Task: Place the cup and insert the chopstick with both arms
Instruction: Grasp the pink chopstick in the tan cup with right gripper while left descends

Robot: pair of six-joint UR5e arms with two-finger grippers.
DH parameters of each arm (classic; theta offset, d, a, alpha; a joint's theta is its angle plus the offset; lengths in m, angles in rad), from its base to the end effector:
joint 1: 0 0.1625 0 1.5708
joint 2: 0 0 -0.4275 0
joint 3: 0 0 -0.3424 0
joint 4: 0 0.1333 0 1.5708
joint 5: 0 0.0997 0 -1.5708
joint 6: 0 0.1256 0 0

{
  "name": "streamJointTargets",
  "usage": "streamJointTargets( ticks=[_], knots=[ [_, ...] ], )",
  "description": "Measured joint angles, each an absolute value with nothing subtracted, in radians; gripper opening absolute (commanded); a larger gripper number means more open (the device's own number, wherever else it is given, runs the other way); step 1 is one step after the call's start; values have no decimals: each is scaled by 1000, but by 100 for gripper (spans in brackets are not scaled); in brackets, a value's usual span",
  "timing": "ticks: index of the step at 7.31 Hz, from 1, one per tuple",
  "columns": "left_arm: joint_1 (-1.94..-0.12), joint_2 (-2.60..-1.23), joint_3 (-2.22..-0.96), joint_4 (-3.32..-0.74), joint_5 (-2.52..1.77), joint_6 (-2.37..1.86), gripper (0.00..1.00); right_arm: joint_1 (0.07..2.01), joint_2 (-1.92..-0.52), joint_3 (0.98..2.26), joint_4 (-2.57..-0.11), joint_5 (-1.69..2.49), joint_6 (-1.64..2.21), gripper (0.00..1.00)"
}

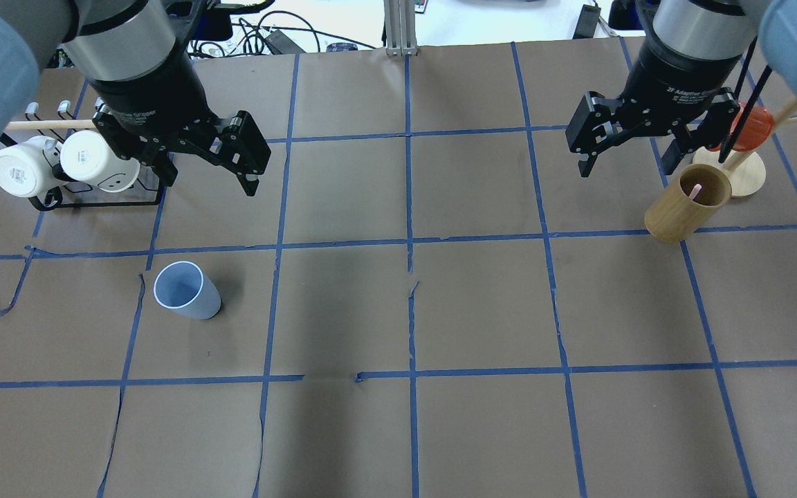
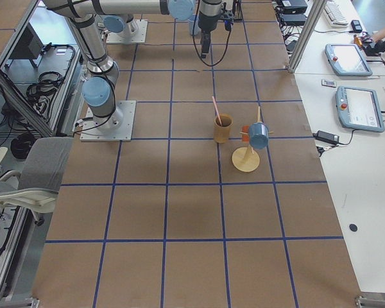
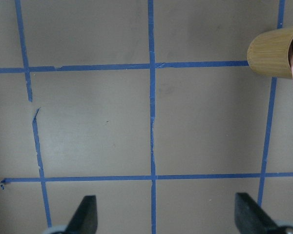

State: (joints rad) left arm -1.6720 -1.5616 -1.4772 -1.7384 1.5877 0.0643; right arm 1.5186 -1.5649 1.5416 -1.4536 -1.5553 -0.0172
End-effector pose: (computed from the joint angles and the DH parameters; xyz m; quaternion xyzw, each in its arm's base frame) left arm -0.1737 -0.4126 0.4933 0.0829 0.9960 0.0322 0.0090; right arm 0.1125 -0.4388 0.4636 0.0178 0.9987 0.0466 0.0094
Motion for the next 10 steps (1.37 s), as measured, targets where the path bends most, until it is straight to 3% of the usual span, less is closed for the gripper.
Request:
streamJointTargets(
  ticks=[7,10],
  knots=[
    [-1660,-1556,-1504,-1737,1591,98,100,1203,-1455,1550,-1440,-1545,36,100],
    [-1565,-1581,-1644,-1557,1592,260,100,1187,-1389,1559,-1478,-1540,155,100]
  ],
)
